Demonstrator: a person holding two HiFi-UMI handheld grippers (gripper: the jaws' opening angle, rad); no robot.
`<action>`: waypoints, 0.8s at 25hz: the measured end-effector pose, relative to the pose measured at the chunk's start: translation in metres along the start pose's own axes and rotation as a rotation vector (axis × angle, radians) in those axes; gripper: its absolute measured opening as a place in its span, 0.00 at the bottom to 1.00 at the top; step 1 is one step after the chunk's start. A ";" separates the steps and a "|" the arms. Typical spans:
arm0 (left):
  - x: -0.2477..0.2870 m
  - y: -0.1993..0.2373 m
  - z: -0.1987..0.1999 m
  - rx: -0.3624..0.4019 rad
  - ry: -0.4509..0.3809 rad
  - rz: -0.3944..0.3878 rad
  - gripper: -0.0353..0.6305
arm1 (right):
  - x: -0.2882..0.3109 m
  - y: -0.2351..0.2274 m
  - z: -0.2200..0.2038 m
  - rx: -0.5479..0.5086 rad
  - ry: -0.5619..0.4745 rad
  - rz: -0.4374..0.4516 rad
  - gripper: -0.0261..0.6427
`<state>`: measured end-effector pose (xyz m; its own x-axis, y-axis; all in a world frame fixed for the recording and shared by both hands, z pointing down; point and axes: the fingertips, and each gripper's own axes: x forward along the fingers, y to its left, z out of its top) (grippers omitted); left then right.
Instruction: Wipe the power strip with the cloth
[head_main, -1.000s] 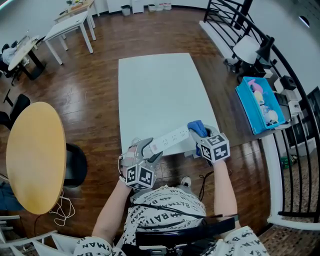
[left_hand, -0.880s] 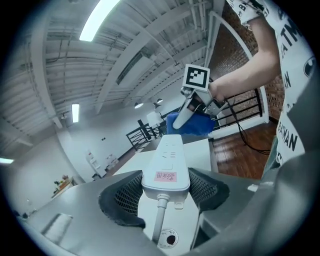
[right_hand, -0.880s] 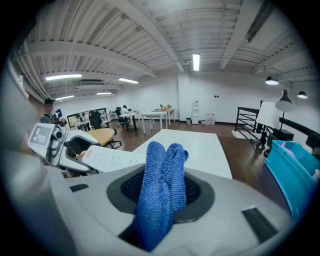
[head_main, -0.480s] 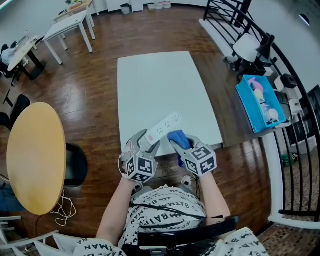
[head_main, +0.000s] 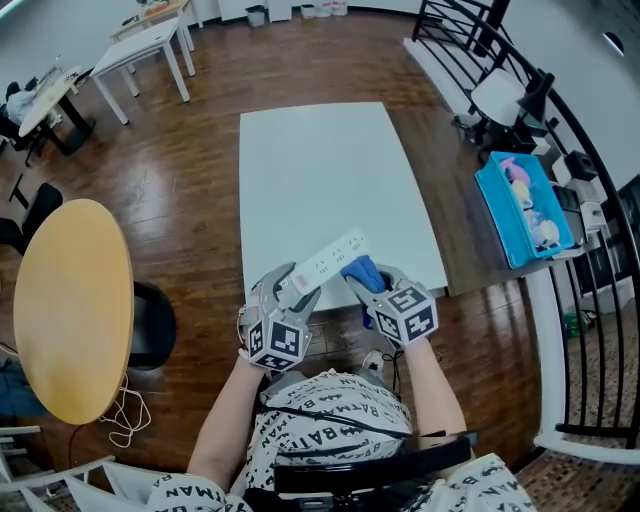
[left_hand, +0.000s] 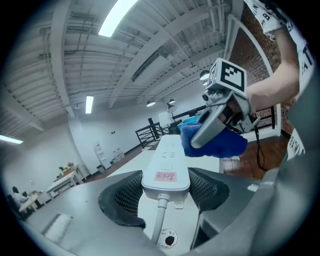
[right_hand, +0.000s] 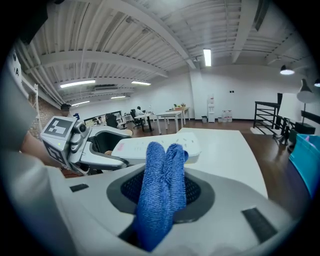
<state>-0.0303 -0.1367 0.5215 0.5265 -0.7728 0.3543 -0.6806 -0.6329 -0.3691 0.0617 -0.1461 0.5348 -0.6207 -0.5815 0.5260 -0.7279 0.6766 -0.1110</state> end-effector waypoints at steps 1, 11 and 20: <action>-0.002 0.000 0.000 0.012 -0.004 -0.008 0.49 | -0.003 -0.008 0.000 -0.003 0.003 -0.015 0.24; -0.016 -0.001 0.003 0.106 -0.048 -0.074 0.49 | -0.029 -0.056 0.001 -0.068 0.029 -0.090 0.24; -0.021 -0.015 0.007 0.216 -0.063 -0.151 0.48 | -0.034 -0.056 0.006 -0.153 0.055 -0.009 0.24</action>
<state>-0.0275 -0.1114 0.5142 0.6486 -0.6664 0.3677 -0.4713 -0.7311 -0.4933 0.1222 -0.1668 0.5182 -0.5940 -0.5653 0.5723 -0.6783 0.7345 0.0215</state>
